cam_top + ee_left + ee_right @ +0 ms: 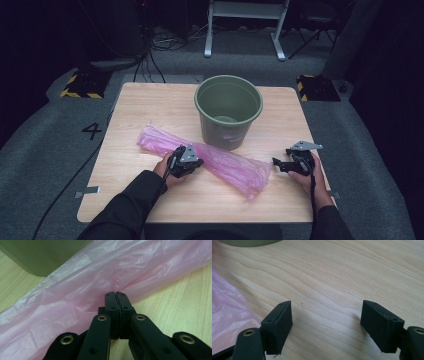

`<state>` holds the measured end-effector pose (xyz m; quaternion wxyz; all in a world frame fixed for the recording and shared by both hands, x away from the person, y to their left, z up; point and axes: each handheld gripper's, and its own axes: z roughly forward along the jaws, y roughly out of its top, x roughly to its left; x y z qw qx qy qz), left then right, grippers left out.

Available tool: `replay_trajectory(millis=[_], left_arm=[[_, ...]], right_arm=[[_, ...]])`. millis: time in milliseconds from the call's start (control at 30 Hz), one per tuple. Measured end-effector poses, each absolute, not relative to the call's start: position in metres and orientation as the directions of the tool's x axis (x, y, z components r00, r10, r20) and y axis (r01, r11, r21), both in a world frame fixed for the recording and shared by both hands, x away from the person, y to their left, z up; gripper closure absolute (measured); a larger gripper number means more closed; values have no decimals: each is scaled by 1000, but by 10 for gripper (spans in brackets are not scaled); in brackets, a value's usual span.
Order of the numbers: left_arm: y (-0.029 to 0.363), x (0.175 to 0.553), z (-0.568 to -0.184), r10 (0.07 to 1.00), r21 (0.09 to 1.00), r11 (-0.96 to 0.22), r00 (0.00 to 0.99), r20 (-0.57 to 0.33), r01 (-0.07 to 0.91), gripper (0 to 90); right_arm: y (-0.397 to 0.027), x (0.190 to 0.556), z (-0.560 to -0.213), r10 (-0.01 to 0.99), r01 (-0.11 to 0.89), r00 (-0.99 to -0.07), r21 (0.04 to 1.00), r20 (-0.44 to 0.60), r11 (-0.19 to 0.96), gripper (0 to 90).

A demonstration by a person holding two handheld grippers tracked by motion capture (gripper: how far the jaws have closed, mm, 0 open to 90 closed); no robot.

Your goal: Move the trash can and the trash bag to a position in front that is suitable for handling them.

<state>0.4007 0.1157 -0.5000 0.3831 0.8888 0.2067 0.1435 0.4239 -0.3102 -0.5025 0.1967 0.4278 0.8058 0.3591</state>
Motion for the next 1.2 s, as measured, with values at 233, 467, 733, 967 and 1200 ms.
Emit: replay_trajectory(millis=[233,467,733,967,1200], left_arm=[[113,395,-500,468,735,-632,878,106,248,708],[125,393,-497,505,734,-616,858,89,287,350],[161,389,-483,611,757,-574,779,141,313,243],[179,402,-482,645,766,-548,753,133,335,211],[182,419,-494,667,758,-522,741,77,391,180]], right_arm=[[-310,424,-503,830,548,-557,747,-10,377,255],[-310,424,-503,830,548,-557,748,-8,375,255],[-310,424,-503,829,548,-559,747,-8,376,256],[-311,424,-503,829,548,-559,747,-8,377,257],[-310,424,-503,829,547,-560,747,-7,376,258]])
